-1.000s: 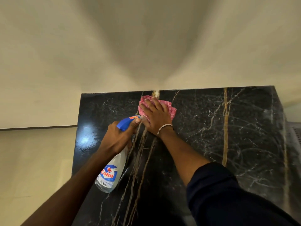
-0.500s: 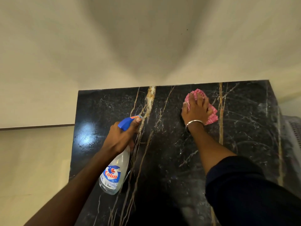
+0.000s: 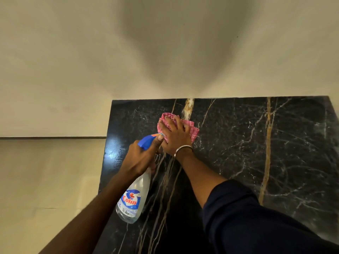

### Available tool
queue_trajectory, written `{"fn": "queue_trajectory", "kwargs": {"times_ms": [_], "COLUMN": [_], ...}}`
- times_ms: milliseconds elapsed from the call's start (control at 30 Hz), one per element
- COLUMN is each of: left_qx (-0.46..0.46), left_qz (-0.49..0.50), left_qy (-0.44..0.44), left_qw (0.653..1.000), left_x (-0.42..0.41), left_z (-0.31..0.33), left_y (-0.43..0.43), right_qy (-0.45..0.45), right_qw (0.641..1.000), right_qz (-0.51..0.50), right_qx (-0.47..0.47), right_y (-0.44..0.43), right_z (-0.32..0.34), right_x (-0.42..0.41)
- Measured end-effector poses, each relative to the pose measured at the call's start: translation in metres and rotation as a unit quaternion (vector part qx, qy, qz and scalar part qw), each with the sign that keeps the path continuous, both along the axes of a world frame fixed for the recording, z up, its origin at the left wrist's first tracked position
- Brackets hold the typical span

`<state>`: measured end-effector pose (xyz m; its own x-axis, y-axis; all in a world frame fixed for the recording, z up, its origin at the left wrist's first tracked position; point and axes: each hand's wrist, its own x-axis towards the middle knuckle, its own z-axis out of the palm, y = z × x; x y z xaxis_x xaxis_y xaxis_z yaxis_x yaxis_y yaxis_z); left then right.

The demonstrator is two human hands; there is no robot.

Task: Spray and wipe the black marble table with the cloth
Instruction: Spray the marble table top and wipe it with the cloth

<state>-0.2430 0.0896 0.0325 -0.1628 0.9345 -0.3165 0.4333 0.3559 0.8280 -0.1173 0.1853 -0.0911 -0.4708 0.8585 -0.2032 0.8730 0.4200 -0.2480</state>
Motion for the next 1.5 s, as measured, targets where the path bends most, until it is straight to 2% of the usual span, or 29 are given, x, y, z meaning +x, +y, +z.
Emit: {"fn": "queue_trajectory", "kwargs": {"times_ms": [133,267,433,500,600,767,900,1067,1167,1367,1500], "left_qx": [-0.003,0.004,0.005,0.007,0.012,0.008,0.018,0.001,-0.008,-0.014,-0.007], "left_qz": [-0.003,-0.019,-0.047,-0.046,-0.039,-0.032,-0.022,-0.021,-0.027,-0.040,-0.048], "left_qy": [-0.009,-0.037,-0.057,-0.061,-0.063,-0.064,-0.043,-0.038,-0.059,-0.064,-0.071], "left_qw": [1.000,0.999,0.997,0.997,0.997,0.997,0.999,0.999,0.998,0.997,0.996], "left_x": [0.001,0.012,0.028,0.028,0.029,0.032,0.032,0.028,0.031,0.042,0.044], "left_z": [0.000,0.001,0.005,0.005,0.005,0.006,0.010,0.008,0.008,0.005,0.004], "left_y": [-0.001,-0.002,-0.006,-0.009,-0.015,-0.023,-0.030,-0.027,-0.022,-0.017,-0.020], "right_qy": [0.002,-0.017,-0.027,-0.019,-0.014,0.010,0.044,0.016,-0.003,-0.025,-0.012], "right_qw": [1.000,0.990,0.961,0.949,0.937,0.975,0.990,0.998,0.991,0.949,0.930], "right_qz": [-0.025,-0.131,-0.271,-0.311,-0.348,-0.221,-0.133,-0.045,-0.126,-0.310,-0.365], "right_qx": [0.009,0.039,0.050,0.041,0.026,0.015,-0.004,0.042,0.041,0.051,0.040], "right_y": [0.006,0.010,0.016,0.018,0.009,-0.034,-0.078,-0.078,-0.062,-0.025,-0.024], "right_z": [0.000,-0.002,-0.001,0.001,0.001,0.004,0.005,0.002,0.002,0.000,-0.001], "right_x": [0.042,0.122,0.224,0.229,0.195,0.096,0.032,0.055,0.109,0.238,0.238]}}
